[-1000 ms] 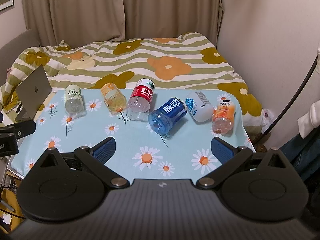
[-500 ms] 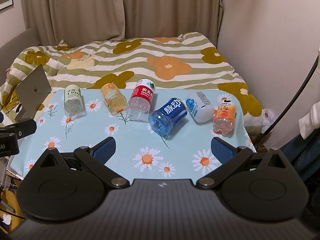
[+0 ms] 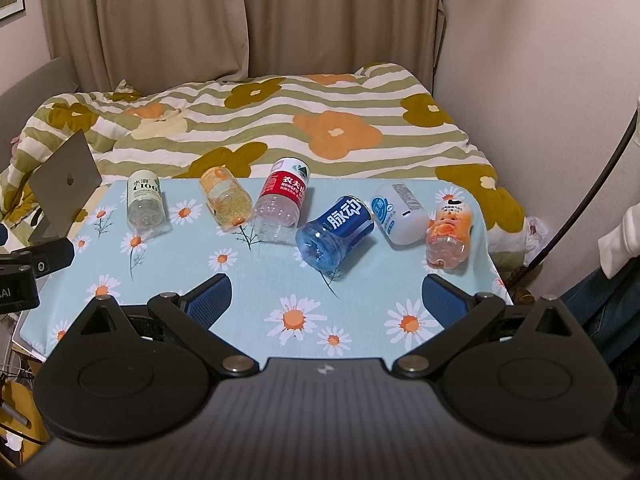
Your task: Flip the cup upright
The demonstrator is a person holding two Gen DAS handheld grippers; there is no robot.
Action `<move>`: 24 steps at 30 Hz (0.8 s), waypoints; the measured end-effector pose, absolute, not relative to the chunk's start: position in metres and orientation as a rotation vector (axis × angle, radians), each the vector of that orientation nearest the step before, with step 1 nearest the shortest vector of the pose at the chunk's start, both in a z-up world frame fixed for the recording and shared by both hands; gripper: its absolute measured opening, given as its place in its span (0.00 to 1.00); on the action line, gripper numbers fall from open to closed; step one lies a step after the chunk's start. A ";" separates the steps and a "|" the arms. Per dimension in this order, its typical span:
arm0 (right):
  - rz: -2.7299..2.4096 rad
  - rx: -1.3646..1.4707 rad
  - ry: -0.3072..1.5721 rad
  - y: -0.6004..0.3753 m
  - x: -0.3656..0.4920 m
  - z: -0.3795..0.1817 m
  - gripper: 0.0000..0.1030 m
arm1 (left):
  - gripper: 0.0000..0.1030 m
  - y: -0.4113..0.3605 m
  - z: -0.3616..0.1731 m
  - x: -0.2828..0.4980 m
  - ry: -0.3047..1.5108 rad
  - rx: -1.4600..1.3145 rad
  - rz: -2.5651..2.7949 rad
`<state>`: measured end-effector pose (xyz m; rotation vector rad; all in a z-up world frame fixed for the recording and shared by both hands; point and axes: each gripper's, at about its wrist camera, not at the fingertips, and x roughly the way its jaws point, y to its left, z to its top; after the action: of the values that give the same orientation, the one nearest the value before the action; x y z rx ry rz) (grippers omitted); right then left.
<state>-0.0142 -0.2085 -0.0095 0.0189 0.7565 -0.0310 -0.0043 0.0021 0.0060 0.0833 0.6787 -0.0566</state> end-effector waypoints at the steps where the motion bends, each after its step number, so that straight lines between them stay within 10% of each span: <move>1: -0.031 0.018 0.757 -0.209 -0.014 -0.009 1.00 | 1.00 0.002 0.006 -0.004 0.680 0.083 -0.056; 24: -0.092 0.054 0.883 -0.334 0.085 -0.046 1.00 | 1.00 -0.048 -0.024 0.046 0.847 0.028 0.030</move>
<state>0.0854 -0.3340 -0.0465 0.0535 0.8825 -0.0924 0.0460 -0.0482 -0.0235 0.0280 0.8474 0.0301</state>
